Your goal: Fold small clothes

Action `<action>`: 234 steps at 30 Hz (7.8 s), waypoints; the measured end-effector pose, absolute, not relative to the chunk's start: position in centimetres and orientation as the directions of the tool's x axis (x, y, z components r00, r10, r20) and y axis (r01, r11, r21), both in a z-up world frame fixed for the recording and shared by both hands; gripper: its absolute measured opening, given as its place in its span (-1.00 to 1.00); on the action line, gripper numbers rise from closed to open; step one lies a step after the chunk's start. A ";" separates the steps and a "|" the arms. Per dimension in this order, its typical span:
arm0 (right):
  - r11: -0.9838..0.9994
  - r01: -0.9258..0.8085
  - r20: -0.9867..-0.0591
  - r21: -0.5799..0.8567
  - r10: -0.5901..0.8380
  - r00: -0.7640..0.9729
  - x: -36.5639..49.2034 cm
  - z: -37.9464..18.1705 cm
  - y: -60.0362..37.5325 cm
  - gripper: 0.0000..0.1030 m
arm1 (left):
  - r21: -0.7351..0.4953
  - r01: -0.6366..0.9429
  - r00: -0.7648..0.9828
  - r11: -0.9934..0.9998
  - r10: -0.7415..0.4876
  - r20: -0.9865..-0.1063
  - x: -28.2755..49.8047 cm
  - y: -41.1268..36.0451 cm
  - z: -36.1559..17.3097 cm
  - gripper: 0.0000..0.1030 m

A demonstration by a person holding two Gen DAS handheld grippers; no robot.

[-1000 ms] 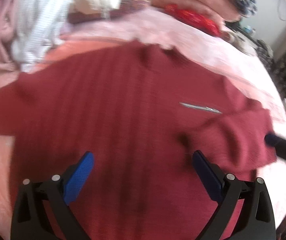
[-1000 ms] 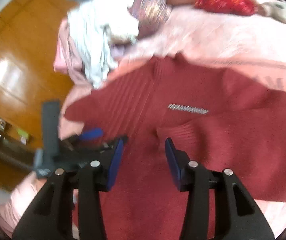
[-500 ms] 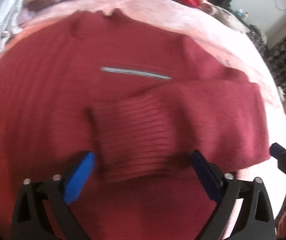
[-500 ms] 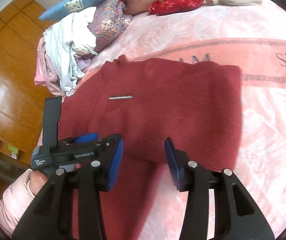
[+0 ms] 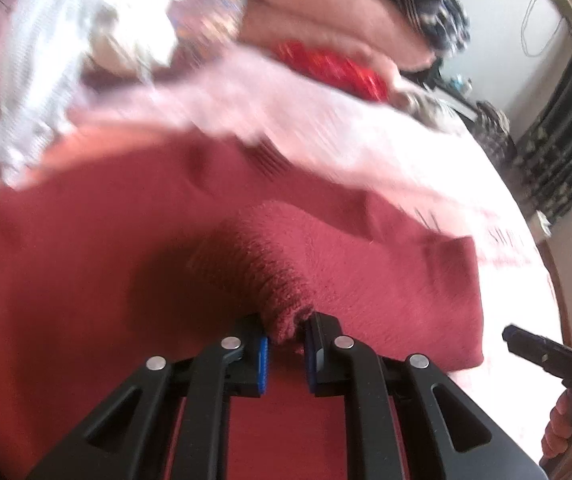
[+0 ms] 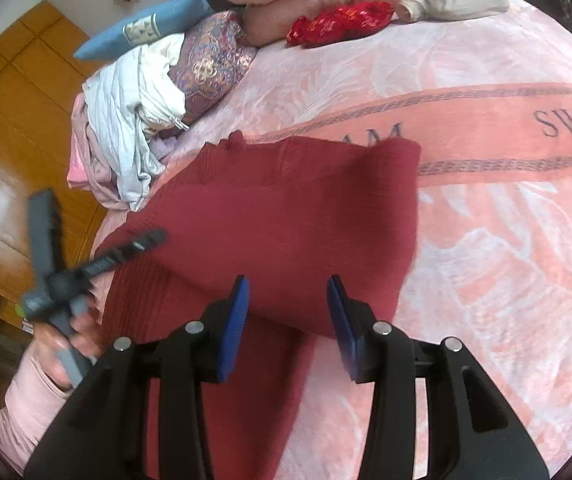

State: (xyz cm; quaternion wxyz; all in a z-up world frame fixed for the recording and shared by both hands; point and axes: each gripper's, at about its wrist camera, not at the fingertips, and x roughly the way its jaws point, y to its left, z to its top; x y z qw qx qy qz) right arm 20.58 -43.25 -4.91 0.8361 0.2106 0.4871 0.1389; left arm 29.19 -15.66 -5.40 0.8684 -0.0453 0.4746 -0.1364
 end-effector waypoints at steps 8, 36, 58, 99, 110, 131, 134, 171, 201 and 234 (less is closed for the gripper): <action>0.892 0.003 -0.804 0.452 0.407 0.433 23.4 -7.0 -39.2 0.06 | -0.087 0.069 0.622 0.994 -0.111 -0.775 31.6 -5.7 -6.0 -0.73; 0.940 0.114 -0.884 0.321 0.254 0.392 26.0 -8.1 -35.2 -0.63 | 0.008 0.026 0.550 1.000 -0.008 -0.835 32.4 0.3 -7.8 0.06; 0.958 0.071 -0.926 0.279 0.249 0.283 28.7 -9.8 -24.3 0.29 | 0.037 -0.095 0.447 0.995 0.075 -0.892 32.4 10.3 -10.3 0.93; 0.983 -0.031 -0.936 0.182 0.183 0.301 29.7 -10.5 -17.4 0.41 | -0.123 -0.240 0.688 0.963 0.080 -0.721 33.4 27.6 -7.6 -0.73; 0.986 0.024 -0.941 0.166 0.151 0.304 27.8 -10.4 -22.5 0.41 | -0.094 0.028 0.699 0.995 -0.087 -0.710 32.7 13.4 -7.1 -0.73; 0.977 0.038 -0.933 0.208 0.187 0.307 25.7 -10.8 -27.4 0.40 | -0.121 0.295 0.613 0.948 -0.285 -0.737 29.3 -3.8 -9.7 -0.73; 0.979 0.033 -0.934 0.201 0.182 0.307 25.6 -10.8 -27.3 0.40 | -0.118 0.324 0.600 0.939 -0.300 -0.741 28.9 -5.2 -10.1 -0.72; 0.970 -0.221 -0.980 0.100 0.134 0.146 36.5 -10.8 -4.9 -0.12 | -0.030 0.081 0.411 0.996 -0.061 -0.910 35.5 9.8 -12.6 0.08; 0.921 0.135 -0.909 0.366 0.323 0.265 31.6 -11.4 -24.4 -0.32 | -0.013 0.061 0.484 0.998 -0.041 -0.874 33.8 9.1 -12.0 0.31; 0.914 0.192 -0.852 0.357 0.234 0.469 28.9 -8.4 -33.4 -0.88 | -0.151 0.124 0.445 0.981 -0.191 -0.875 35.1 7.7 -11.8 -0.79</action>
